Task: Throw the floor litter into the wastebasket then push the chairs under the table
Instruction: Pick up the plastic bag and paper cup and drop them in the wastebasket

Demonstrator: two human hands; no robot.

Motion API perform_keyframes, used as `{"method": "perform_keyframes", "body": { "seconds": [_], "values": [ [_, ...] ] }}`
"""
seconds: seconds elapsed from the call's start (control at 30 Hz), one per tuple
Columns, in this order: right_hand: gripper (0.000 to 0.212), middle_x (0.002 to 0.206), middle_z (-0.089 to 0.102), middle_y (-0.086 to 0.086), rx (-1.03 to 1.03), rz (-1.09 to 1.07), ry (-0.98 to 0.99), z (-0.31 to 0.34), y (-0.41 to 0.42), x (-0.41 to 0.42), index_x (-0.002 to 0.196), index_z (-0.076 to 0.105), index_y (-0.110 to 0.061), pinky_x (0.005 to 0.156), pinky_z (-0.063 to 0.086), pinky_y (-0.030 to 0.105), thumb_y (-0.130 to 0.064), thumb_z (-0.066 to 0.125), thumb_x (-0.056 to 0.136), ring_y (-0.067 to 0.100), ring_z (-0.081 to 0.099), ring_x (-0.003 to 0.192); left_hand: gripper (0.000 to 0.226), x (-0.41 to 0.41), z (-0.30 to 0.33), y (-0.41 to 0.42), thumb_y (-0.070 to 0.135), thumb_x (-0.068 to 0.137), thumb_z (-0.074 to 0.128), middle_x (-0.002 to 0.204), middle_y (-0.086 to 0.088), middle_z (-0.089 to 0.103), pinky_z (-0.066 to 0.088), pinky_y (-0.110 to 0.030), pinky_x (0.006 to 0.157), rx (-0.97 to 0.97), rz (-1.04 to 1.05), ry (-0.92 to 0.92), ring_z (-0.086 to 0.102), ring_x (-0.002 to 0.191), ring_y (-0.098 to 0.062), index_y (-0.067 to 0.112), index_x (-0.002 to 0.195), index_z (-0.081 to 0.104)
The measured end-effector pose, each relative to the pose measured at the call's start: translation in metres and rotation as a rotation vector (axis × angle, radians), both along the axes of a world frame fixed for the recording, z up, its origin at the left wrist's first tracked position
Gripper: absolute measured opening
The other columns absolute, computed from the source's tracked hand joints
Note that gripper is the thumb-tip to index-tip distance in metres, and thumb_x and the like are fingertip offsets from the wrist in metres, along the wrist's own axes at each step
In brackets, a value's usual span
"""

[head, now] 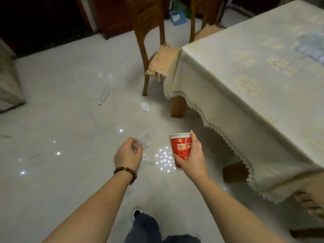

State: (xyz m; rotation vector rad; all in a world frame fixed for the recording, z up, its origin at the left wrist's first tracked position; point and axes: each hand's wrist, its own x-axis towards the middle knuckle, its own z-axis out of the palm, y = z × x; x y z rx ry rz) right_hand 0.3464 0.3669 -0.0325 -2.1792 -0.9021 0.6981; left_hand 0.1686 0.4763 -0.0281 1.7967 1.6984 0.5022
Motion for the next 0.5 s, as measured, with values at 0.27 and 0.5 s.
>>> {"method": "perform_keyframes", "body": {
  "seconds": [0.27, 0.5],
  "values": [
    [0.102, 0.141, 0.036, 0.0, 0.078, 0.17, -0.017, 0.022, 0.11, -0.093, 0.144, 0.013, -0.036, 0.098, 0.046, 0.041, -0.032, 0.081, 0.068, 0.021, 0.046, 0.121, 0.013, -0.113, 0.025, 0.076, 0.033, 0.09, 0.057, 0.069, 0.004, 0.055, 0.029, -0.024, 0.051, 0.021, 0.184, 0.012, 0.051, 0.067, -0.018, 0.023, 0.083, 0.058],
    [0.1, 0.144, 0.034, -0.001, 0.056, 0.26, -0.02, 0.018, 0.199, -0.128, 0.144, 0.01, -0.038, 0.095, 0.047, 0.04, -0.037, 0.079, 0.071, 0.022, 0.047, 0.122, 0.013, -0.153, 0.027, 0.151, 0.031, 0.089, 0.059, 0.07, 0.002, 0.058, 0.033, -0.026, 0.054, 0.026, 0.282, 0.0, 0.054, 0.069, -0.021, 0.021, 0.081, 0.058]
  ]
}}
